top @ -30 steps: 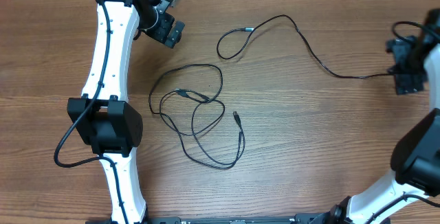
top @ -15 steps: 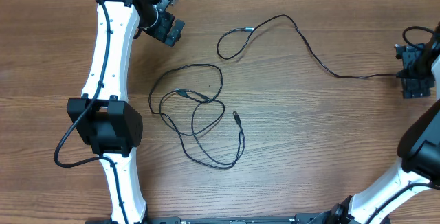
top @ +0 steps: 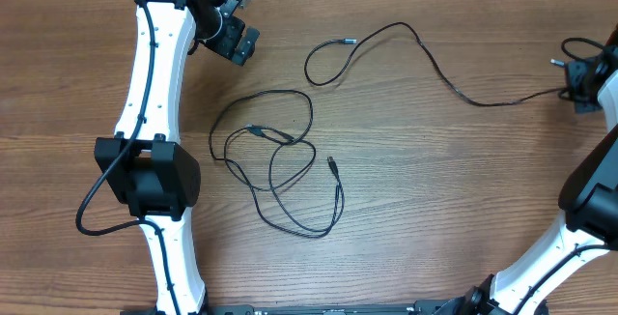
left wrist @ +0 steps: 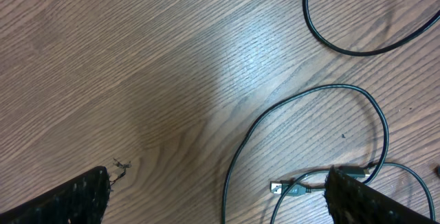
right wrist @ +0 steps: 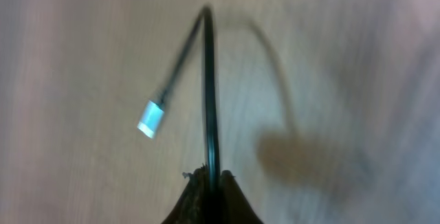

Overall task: Untangle cables
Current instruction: 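Drag the cable far rightward with the right gripper, stretching it out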

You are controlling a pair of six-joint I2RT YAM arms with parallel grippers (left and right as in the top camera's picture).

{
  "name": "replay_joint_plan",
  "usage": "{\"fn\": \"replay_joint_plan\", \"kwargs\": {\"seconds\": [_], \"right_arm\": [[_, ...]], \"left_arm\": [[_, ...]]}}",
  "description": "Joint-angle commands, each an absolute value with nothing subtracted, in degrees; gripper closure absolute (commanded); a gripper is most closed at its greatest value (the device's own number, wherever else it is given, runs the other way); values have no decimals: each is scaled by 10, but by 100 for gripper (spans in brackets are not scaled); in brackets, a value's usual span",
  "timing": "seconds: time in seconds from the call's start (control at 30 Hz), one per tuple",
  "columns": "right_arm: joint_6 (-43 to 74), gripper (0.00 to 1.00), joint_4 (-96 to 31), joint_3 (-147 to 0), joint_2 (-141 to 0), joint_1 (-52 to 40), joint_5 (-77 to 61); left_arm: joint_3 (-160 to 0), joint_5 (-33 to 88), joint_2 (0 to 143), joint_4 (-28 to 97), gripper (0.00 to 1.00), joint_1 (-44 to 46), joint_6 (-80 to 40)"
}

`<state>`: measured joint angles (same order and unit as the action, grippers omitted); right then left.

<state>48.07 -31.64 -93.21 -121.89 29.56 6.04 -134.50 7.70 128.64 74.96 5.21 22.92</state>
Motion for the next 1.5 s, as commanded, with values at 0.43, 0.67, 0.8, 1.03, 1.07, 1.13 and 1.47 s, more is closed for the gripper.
{"fn": "replay_joint_plan", "kwargs": {"seconds": [0.43,0.67,0.8,1.03,1.07,1.13,1.47], "right_arm": [[338,96,36,-937,-1241,314,108],[338,96,74,-937,-1292,344,109],[337,40,67,-937,-1316,359,109],[328,0,29,-937,-1318,372,100],[326,0,0,-937,-1316,373,95],[322,0,-34,-937,-1310,374,82],[295,0,-226,-937,-1193,374,59]], "left_arm": [[-1342,75,1291,747,1,51,240],[-1342,75,1291,747,1,51,240],[-1342,75,1291,747,0,51,240],[-1342,75,1291,747,0,51,240],[-1342,75,1291,747,1,51,240],[-1342,75,1291,747,0,51,240],[-1342,75,1291,747,1,51,240]]}}
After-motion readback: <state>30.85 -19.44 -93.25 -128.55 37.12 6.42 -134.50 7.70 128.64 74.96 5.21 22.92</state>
